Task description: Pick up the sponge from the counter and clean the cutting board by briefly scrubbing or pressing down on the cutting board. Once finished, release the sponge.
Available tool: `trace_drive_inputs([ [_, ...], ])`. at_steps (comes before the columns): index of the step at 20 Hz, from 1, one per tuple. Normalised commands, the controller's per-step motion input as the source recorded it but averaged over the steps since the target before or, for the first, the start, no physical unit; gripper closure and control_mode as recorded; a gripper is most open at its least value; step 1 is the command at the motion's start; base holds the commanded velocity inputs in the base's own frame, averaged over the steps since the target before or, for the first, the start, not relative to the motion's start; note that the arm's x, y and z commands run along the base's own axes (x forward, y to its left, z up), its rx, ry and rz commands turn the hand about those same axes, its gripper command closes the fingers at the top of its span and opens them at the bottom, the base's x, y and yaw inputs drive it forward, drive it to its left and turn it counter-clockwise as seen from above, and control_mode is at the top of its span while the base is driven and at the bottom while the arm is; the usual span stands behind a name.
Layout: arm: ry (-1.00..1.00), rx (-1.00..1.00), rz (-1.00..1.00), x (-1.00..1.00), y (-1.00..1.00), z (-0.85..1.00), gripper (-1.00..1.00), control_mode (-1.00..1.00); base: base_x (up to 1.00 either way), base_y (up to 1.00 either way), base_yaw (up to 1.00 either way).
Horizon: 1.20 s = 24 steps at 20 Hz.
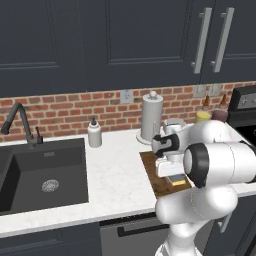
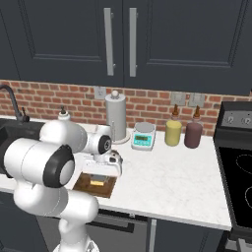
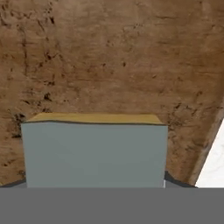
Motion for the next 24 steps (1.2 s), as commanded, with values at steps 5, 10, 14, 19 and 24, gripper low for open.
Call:
trace_drive_inputs([
  [5,0.13,0.00,0.00,-0.82,0.00,-0.30,1.00,-1.00,0.00,0.00,0.00],
  [10,0.10,0.00,0.00,-0.85,0.00,-0.28,1.00,-1.00,0.00,0.00,0.00],
  [14,0.07,0.00,0.00,-0.63,0.00,-0.24,1.00,-1.00,0.00,0.00,0.00],
  [19,0.16,0.00,0.01,-0.23,0.07,-0.15,1.00,-1.00,0.00,0.00,0.00],
  [24,0.17,0.00,0.00,0.17,-0.01,-0.02,1.00,-1.00,0.00,0.00,0.00],
])
